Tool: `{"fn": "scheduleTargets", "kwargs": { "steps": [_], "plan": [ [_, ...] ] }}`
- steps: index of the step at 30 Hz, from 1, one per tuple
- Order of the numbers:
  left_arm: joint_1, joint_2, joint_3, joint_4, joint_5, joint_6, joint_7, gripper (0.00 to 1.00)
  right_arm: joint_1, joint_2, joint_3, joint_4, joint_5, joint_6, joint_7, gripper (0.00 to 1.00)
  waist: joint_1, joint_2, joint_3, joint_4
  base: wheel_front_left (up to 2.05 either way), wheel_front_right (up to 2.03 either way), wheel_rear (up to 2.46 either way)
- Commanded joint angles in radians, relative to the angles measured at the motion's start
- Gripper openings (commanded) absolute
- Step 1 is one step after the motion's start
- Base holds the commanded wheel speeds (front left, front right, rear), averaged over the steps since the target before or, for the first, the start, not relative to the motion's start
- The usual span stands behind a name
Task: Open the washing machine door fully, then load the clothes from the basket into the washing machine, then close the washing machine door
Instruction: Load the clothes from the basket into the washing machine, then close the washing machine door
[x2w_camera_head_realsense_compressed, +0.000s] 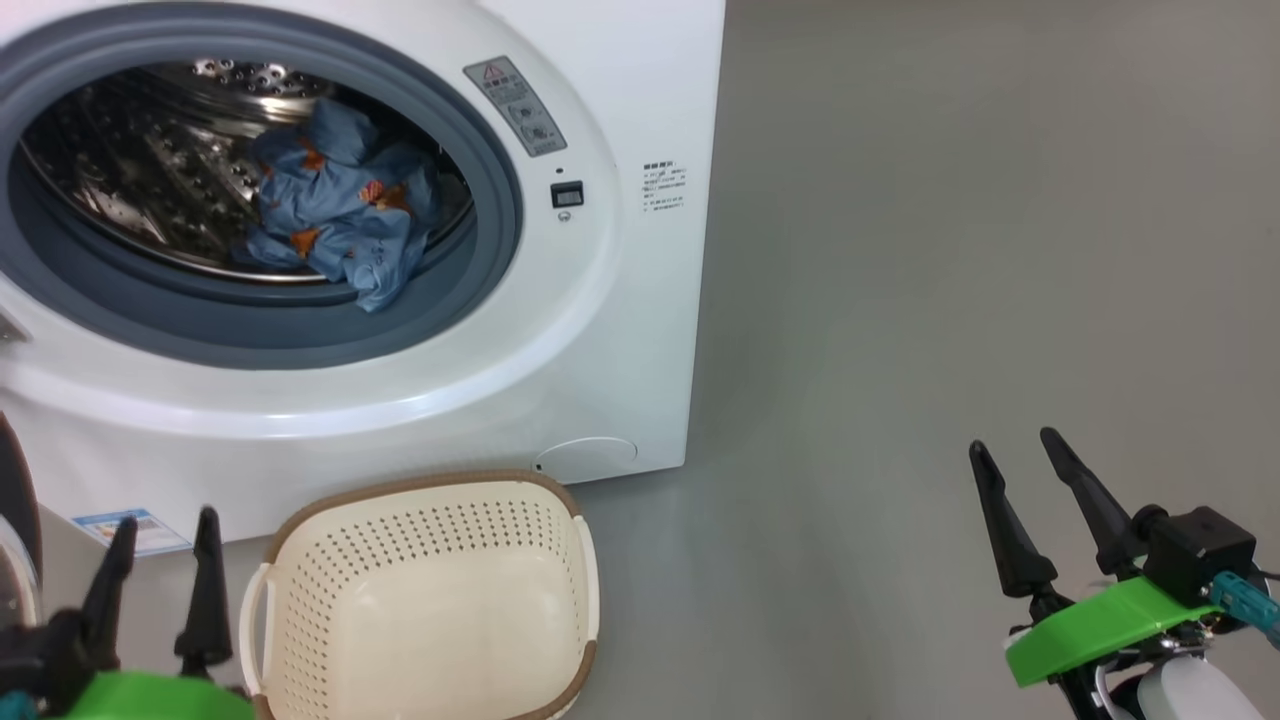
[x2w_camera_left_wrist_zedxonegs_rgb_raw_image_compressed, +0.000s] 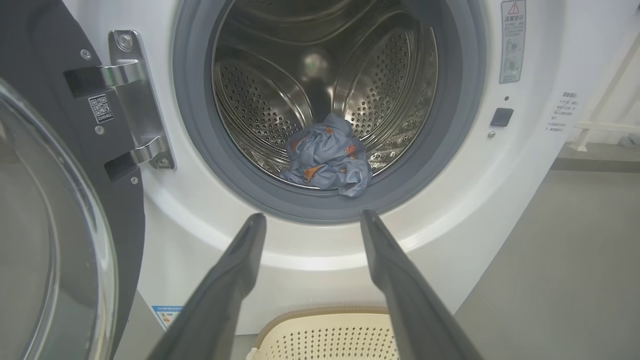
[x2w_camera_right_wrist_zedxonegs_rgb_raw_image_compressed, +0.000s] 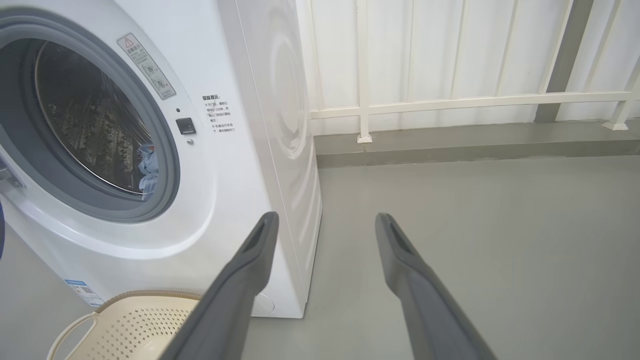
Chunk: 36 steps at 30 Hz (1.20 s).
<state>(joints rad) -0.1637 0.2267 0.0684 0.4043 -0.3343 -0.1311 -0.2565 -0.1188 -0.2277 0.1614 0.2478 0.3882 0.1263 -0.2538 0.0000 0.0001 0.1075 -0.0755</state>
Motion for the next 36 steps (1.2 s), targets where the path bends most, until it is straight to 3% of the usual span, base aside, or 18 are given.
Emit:
{"fn": "scheduleTargets", "kwargs": {
  "steps": [1,13,36],
  "plan": [
    [0.012,0.02,0.043,-0.043,-0.003,0.0,-0.005,1.0,0.01,-0.021,0.012,-0.027,0.024,0.004,-0.008,1.0,0.0,-0.0001,-0.008,-0.002,0.0,0.0,0.0],
    [0.098,-0.001,0.064,-0.102,-0.009,0.0,-0.005,1.0,0.032,-0.023,-0.002,-0.032,0.024,0.004,-0.008,1.0,0.0,-0.0001,-0.021,-0.002,0.0,0.0,0.0],
    [0.103,0.002,0.056,-0.12,-0.034,0.0,-0.005,1.0,0.03,-0.02,-0.004,-0.036,0.021,0.004,-0.008,1.0,0.0,-0.0001,-0.018,-0.006,-0.08,0.08,0.0]
  ]
}}
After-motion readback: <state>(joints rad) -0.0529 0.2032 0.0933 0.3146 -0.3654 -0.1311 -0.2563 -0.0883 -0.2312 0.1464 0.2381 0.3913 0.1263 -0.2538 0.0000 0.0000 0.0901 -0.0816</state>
